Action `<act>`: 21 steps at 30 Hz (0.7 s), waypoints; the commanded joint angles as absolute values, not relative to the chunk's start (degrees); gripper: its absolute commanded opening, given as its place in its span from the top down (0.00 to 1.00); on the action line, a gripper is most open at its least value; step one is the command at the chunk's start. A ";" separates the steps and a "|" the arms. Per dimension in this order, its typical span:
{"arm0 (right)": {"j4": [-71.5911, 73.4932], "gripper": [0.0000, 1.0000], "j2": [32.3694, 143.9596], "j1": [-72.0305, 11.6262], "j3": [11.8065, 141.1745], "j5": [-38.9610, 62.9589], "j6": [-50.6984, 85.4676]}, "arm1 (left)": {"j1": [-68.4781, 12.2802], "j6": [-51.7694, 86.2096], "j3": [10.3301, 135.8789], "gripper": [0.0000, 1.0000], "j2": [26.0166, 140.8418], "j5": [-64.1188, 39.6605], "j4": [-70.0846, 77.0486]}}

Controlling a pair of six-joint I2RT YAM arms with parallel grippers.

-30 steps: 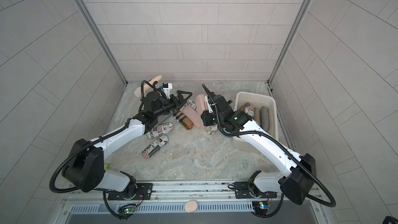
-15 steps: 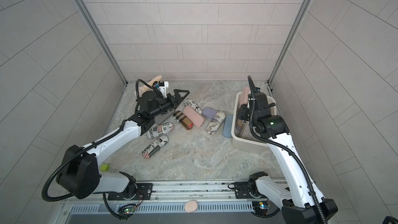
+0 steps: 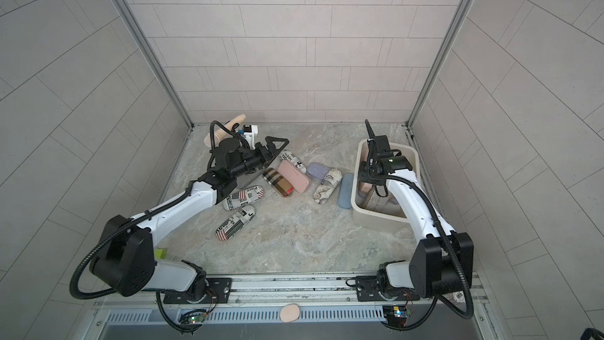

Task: Put the glasses cases into the storage boxes
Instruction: Place the glasses case in the storage box.

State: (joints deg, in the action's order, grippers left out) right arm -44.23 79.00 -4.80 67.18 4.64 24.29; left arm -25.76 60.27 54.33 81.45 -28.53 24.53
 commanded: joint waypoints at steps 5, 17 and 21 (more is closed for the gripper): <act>-39.68 0.68 81.92 -4.57 68.57 5.13 26.80 | -25.71 61.17 54.93 0.00 80.94 -29.61 25.25; -43.19 0.42 76.02 -4.39 69.27 2.08 25.78 | -25.73 61.11 55.29 0.00 81.50 -30.23 25.47; -43.75 0.43 70.77 -4.52 67.84 3.44 25.35 | -25.75 60.82 55.44 0.00 82.11 -29.80 24.25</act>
